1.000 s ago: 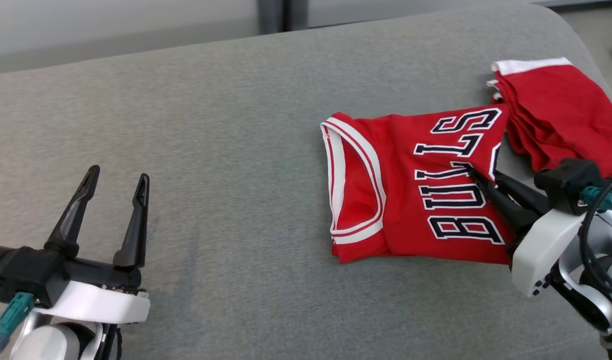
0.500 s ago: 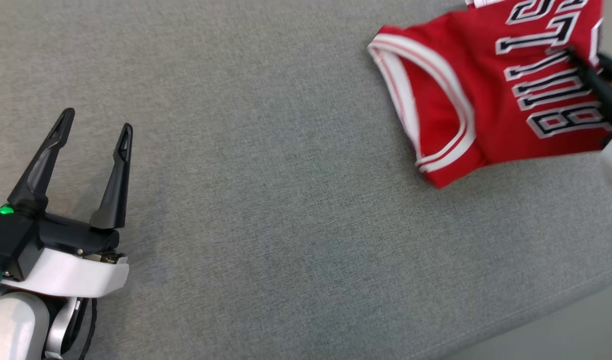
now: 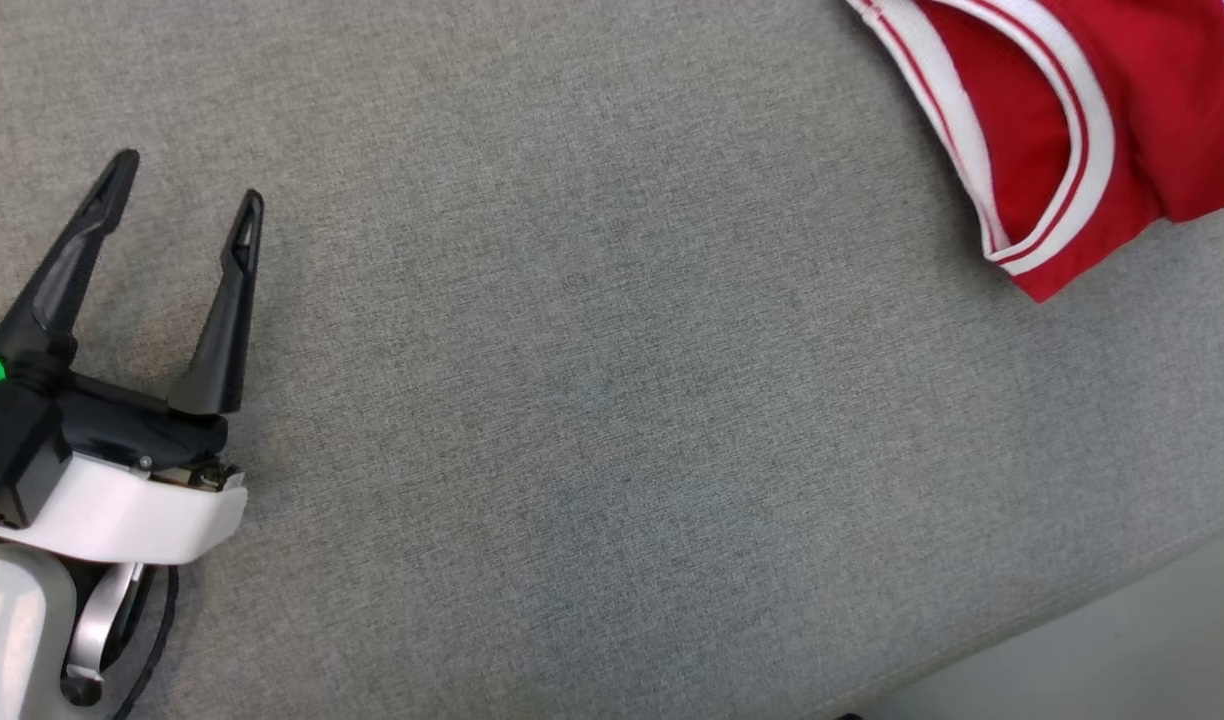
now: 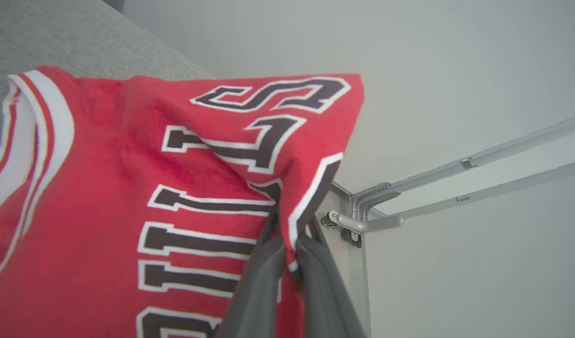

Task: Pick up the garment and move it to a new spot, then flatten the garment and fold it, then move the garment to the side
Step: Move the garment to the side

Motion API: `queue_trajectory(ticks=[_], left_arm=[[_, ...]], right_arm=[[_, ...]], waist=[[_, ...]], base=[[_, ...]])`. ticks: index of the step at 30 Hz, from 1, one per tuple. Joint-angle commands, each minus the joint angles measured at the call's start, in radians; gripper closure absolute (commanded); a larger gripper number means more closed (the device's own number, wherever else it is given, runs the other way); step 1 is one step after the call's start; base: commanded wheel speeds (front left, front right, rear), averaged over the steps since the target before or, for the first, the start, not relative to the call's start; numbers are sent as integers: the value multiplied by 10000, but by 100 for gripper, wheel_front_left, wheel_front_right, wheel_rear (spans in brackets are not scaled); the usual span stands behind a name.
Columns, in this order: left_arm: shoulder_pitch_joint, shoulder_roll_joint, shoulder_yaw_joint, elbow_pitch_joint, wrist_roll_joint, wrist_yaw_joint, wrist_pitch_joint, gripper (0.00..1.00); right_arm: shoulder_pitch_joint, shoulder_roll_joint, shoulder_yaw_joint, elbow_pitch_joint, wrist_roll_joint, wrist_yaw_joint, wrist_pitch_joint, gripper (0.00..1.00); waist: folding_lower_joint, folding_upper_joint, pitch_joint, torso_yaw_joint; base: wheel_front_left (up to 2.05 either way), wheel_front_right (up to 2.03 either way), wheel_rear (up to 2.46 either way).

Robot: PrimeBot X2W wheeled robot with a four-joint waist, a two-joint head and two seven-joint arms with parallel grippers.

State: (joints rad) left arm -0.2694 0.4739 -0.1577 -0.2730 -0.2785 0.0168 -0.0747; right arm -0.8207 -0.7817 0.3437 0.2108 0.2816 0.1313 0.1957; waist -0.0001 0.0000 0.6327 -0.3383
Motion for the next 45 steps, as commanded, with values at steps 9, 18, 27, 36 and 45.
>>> queue_trajectory(ticks=[9,18,27,36,45], left_arm=[[-329,160,-56,14,38,-109,38,0],[-271,79,-141,216,-73,-57,-123,0],[210,-302,-54,659,-428,219,-506,0],[707,-748,-56,1218,-844,389,-1016,0],[903,-1048,-152,1774,-1123,398,-1270,0]], right_arm=[[351,1247,-1561,1943,-143,-5,-905,32],[1179,2459,-3523,2720,-203,-4,-2374,0],[2727,4384,-4916,1381,-348,-4,-3620,0],[4371,6459,-4564,-1213,-743,-2,-3580,0],[5048,7052,-3385,-2221,-857,-2,-3387,0]], waist=[[1,0,346,16],[1,0,31,146],[1,0,-949,408],[1,0,-2005,1123],[1,0,-2641,2020]], base=[[0,0,0],[0,0,0],[0,0,0],[0,0,0],[0,0,0]])
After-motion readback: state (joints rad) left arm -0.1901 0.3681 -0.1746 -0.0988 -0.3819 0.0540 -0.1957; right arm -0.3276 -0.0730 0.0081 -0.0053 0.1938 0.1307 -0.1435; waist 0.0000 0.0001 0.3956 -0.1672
